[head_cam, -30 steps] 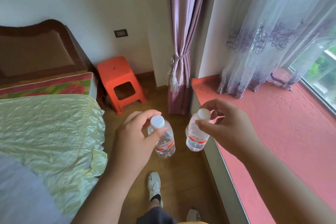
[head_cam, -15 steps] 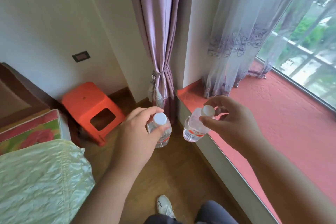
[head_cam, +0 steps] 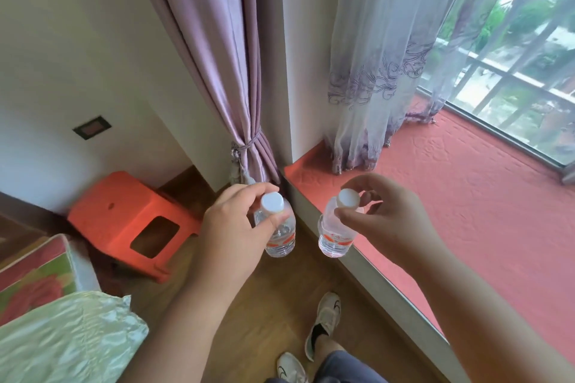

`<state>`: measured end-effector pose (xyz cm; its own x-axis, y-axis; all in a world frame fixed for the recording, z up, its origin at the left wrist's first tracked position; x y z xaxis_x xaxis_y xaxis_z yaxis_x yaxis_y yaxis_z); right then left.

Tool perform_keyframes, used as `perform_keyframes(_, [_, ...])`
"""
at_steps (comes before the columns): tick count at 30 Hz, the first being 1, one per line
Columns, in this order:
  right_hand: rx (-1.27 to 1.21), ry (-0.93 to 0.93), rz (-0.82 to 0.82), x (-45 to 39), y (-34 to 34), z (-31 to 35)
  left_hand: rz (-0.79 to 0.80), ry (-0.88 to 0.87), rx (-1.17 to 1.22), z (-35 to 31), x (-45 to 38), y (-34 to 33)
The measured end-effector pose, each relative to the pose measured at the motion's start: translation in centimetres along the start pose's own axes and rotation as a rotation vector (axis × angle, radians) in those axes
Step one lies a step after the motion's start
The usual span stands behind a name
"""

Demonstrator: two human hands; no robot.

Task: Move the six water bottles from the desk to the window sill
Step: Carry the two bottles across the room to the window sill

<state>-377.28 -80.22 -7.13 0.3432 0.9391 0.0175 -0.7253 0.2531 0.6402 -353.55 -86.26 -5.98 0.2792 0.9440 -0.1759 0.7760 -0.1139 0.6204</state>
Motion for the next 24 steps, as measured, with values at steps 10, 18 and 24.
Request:
perform_keyframes(10, [-0.054,-0.024,-0.063,-8.9,2.1,-2.0,0.046,-0.049,-0.006,-2.2,-9.3,-3.7])
perform_keyframes(18, [-0.061,-0.099,-0.121,-12.2,4.7,-3.8,0.135,-0.121,-0.057,-3.8,-14.4,-6.9])
perform_keyframes(24, [-0.048,-0.208,-0.216,-13.2,6.0,-5.5,0.288,-0.184,-0.027,-4.3,-18.5,-10.7])
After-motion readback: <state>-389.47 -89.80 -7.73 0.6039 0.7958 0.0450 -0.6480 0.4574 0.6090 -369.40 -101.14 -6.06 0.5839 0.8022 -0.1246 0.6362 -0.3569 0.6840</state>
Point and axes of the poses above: each hand's wrist, its own x-axis away from the middle knuckle, its own y-axis out of the back of the hand, z = x × y, the point moved 5 cm from there along -x, towards the middle knuckle, and after that the axes turned 6 degrees about x, right-handed, at the moved point
